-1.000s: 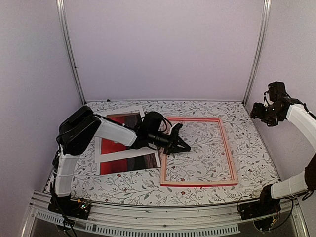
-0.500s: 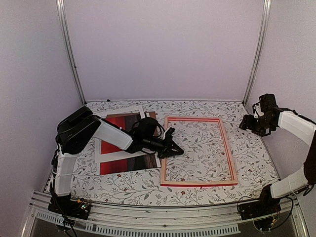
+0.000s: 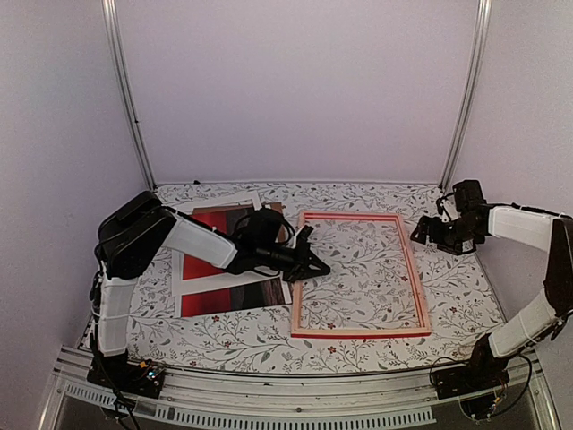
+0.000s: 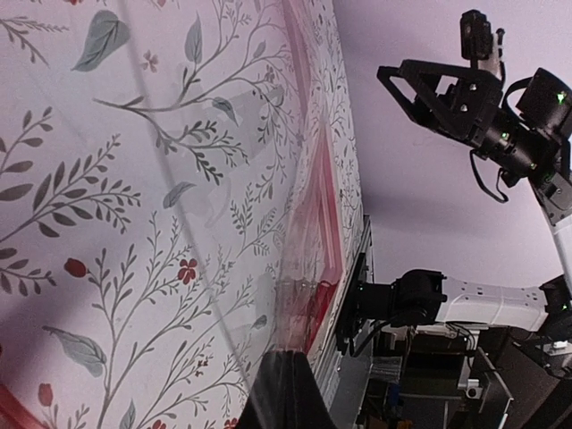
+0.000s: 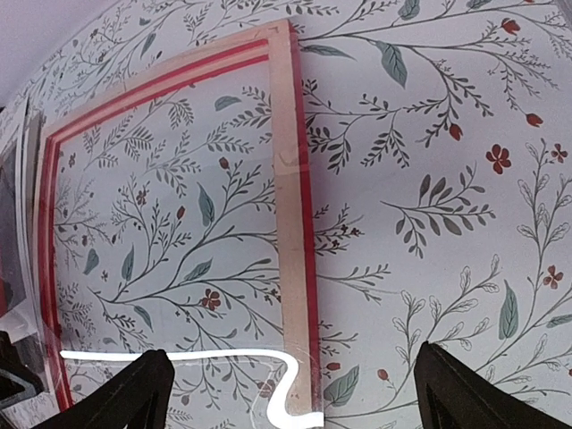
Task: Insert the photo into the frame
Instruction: Place the glass panel in the frame body.
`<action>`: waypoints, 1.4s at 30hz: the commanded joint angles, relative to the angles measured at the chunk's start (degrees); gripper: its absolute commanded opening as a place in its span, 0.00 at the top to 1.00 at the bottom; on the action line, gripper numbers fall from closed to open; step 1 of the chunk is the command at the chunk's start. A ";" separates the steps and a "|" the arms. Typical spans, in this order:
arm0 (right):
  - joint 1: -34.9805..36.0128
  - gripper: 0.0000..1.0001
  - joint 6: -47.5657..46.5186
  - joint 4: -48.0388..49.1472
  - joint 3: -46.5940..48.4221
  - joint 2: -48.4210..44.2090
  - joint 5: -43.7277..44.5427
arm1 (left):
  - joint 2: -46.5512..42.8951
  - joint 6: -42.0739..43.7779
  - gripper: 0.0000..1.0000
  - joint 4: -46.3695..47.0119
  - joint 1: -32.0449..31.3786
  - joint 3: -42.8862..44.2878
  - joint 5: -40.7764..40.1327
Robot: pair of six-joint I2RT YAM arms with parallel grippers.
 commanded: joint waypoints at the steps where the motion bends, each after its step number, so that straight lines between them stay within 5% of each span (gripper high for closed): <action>1: 1.20 0.01 -0.67 2.70 0.02 2.70 -1.10 | -2.30 1.59 1.00 -0.75 1.25 -0.43 -1.10; 42: 3.52 0.01 -1.55 1.48 0.13 5.46 1.22 | -2.39 4.01 1.00 -3.21 2.38 -1.13 0.49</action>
